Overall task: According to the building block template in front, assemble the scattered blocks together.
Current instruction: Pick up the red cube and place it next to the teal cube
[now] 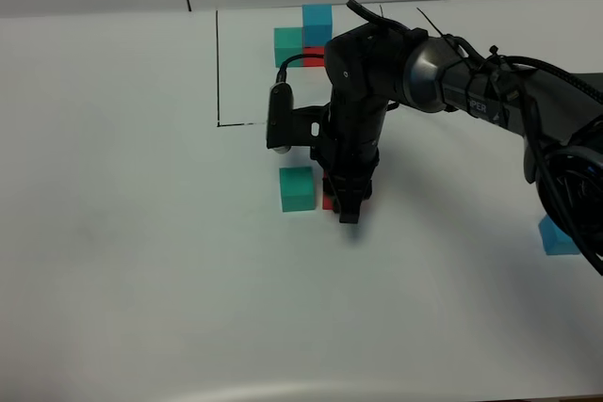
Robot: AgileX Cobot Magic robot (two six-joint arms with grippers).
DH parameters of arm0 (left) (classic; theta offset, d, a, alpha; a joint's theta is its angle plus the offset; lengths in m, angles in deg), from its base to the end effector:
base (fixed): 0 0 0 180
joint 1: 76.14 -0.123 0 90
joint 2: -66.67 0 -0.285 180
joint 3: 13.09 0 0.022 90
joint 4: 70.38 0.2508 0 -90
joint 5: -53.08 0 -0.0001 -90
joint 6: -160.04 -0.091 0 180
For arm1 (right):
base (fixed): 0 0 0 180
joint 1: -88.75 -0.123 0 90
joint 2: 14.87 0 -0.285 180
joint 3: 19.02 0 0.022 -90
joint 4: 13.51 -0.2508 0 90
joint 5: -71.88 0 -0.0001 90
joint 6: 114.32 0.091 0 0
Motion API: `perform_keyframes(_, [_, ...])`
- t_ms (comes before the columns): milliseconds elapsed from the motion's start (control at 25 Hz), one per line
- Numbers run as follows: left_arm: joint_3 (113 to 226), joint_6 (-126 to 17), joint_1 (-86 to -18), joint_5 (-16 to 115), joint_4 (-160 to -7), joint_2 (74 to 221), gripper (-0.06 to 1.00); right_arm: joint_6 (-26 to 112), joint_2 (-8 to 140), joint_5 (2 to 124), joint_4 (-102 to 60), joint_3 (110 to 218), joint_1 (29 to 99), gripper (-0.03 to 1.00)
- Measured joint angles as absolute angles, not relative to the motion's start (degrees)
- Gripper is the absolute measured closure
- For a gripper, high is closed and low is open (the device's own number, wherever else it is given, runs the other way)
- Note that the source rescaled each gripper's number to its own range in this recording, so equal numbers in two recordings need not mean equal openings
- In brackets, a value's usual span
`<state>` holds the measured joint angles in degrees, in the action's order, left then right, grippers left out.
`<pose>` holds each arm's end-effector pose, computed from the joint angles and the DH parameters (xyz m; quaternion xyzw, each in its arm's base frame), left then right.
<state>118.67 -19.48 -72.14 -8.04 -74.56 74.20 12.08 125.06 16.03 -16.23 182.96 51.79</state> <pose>-0.0070 -0.0053 0.2785 0.0279 0.8511 -0.0568 0.5211 0.3652 0.2793 0.1179 -0.7007 0.7111 0.0123 0.0564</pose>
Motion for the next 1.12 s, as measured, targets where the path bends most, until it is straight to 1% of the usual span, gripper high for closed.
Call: perform_keyframes(1120, [118.7, -19.5, -72.1, -8.0, -74.6, 74.2, 0.2, 11.9, 125.3, 17.0, -17.3, 183.0, 51.2, 0.95])
